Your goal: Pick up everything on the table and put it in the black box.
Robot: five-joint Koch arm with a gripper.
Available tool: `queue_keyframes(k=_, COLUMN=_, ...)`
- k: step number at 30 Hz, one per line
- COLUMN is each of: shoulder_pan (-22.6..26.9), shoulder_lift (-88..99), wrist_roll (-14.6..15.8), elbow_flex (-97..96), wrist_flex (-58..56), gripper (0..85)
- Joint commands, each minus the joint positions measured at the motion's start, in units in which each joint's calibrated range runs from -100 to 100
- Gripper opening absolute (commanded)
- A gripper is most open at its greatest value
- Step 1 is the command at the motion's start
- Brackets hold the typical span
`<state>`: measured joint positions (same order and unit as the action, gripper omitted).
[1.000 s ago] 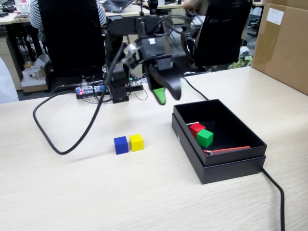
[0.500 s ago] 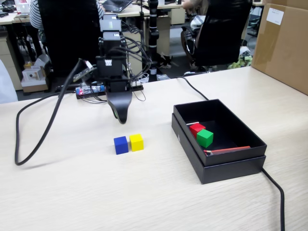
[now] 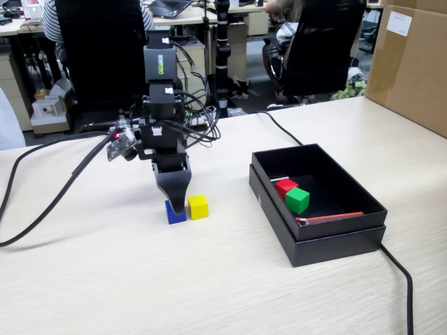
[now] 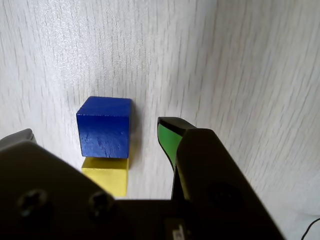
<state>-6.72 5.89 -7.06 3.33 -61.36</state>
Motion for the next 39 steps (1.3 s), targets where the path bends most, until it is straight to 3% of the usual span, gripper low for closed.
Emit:
queue_keyframes(k=1, shoulder_pan=-0.3, shoulder_lift=-0.9, wrist_roll=-0.2, elbow_flex=5.6, wrist_flex=0.2, gripper=45.5)
queue_keyframes(k=3, shoulder_pan=-0.3, shoulder_lift=-2.4, wrist_roll=-0.2, elbow_flex=6.6, wrist_flex=0.2, gripper=41.8)
queue_keyframes(k=9, shoulder_pan=-0.2, shoulder_lift=-6.5, wrist_roll=0.0, elbow_flex=10.3, wrist_flex=2.0, gripper=15.0)
queue_keyframes(k=11, shoulder_pan=-0.2, shoulder_lift=-7.2, wrist_roll=0.1, elbow_flex=11.1, wrist_flex=2.5, gripper=10.4)
queue_keyframes(k=23, shoulder_pan=0.6, shoulder_lift=10.8, wrist_roll=0.0, elbow_flex=12.8, wrist_flex=2.5, gripper=10.5)
queue_keyframes(k=31, shoulder_pan=11.4, shoulder_lift=18.5, wrist_roll=3.7, elbow_flex=23.3, wrist_flex=0.6, gripper=10.5)
queue_keyframes(k=35, shoulder_pan=19.9, shoulder_lift=4.5, wrist_roll=6.5, elbow_flex=33.2, wrist_flex=-0.5, gripper=10.5)
queue_keyframes(k=39, shoulder_pan=21.4, shoulder_lift=-2.2, wrist_roll=7.4, elbow_flex=34.7, wrist_flex=-0.7, gripper=10.6)
